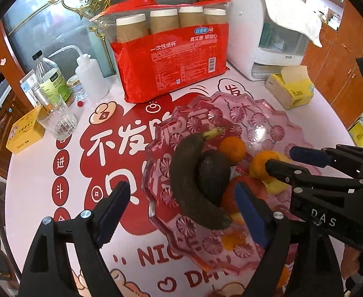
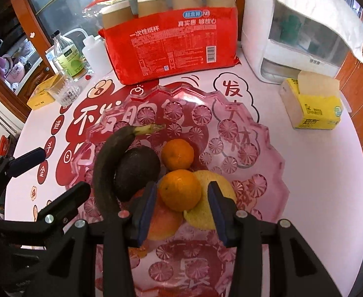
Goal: Organize fruits
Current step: 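Open both tools to release banana and mandarin, then withdraw, then grasp a mandarin with the left tool while the right tool grasps another mandarin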
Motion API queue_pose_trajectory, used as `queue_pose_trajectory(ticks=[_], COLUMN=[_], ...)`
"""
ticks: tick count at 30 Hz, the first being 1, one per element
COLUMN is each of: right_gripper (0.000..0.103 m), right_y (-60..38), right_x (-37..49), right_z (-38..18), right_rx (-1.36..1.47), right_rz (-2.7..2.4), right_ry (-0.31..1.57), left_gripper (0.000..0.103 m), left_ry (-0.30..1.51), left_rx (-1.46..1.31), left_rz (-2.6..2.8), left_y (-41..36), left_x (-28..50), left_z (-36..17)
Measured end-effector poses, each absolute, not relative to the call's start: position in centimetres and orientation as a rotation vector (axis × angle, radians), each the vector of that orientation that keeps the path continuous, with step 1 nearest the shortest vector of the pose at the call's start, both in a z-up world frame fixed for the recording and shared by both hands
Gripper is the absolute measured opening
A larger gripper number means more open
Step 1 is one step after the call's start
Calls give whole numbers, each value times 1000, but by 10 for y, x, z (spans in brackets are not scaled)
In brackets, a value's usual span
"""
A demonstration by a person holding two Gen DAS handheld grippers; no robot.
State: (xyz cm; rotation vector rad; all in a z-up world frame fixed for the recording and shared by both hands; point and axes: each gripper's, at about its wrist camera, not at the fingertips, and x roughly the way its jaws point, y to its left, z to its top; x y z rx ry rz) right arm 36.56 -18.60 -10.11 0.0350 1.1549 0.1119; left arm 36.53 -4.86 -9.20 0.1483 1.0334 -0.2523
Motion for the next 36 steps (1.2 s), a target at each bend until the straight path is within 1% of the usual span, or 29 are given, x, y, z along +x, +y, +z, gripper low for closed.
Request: queue_pose_trajectory(ticks=[11, 19, 21, 24, 30, 36], right_gripper=[43, 44, 48, 50, 51, 51], right_y=[-183, -186, -187, -190, -196, -199], right_x=[326, 272, 257, 235, 197, 164], right_z=[-56, -13, -5, 4, 7, -16], right_rx=[23, 29, 25, 21, 13, -2], right_rz=[124, 144, 146, 152, 163, 174], right_ry=[1080, 997, 976, 949, 936, 967], left_gripper=[86, 89, 89, 90, 91, 91], left_ry=[991, 947, 934, 917, 913, 963], left_rx=[177, 180, 176, 181, 189, 181], left_rz=[-244, -237, -236, -234, -234, -237], left_y=[-46, -44, -43, -44, -46, -47], left_x=[319, 274, 258, 238, 201, 172], left_z=[-46, -9, 0, 9, 8, -18])
